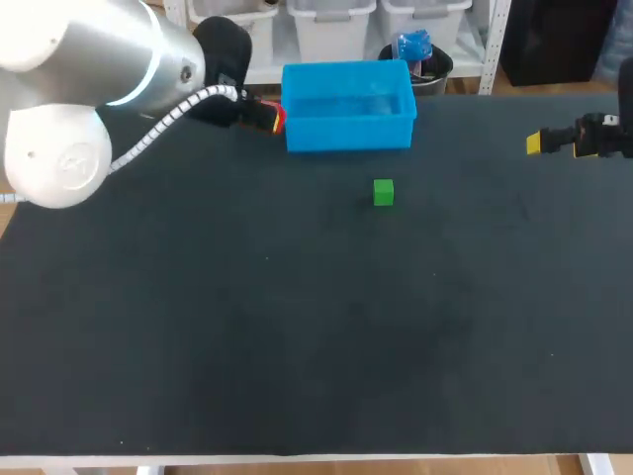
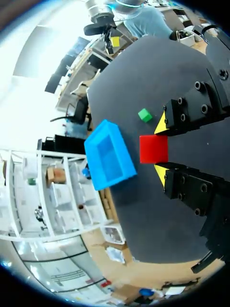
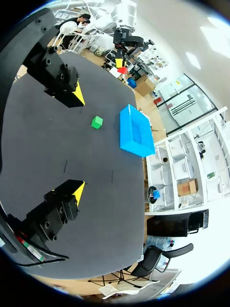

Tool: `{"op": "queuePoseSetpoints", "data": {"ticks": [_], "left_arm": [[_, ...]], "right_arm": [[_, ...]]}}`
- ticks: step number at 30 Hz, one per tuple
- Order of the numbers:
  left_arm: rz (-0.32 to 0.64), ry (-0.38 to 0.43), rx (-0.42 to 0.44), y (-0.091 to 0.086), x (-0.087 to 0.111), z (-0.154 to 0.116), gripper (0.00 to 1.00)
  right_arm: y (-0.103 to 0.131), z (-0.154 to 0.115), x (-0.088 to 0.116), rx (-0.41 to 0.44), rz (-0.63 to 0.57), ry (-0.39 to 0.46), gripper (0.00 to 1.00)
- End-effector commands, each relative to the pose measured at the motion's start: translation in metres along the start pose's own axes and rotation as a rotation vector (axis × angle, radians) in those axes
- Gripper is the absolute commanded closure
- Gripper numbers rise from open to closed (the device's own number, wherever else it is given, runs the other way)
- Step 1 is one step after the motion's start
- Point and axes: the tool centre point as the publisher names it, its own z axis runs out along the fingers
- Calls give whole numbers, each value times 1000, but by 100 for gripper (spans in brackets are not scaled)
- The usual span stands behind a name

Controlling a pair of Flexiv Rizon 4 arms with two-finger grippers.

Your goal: Use the left arm to pick the red cube and place it into the blue plastic box first, then use the right arm to grasp the green cube and put it into the same blue plastic box after the first action is fully finished.

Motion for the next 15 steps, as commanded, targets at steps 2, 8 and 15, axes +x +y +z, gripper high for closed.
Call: {"op": "queuePoseSetpoints", "data": {"ticks": [2, 8, 15], "left_arm": [[9, -2, 66, 7, -6, 6, 100], [18, -26, 122, 11, -28, 31, 100], [64, -21, 129, 14, -59, 72, 100]], "right_arm": [[0, 0, 0, 0, -1, 1, 0], [0, 0, 0, 0, -1, 1, 0], [0, 0, 0, 0, -1, 1, 0]]}}
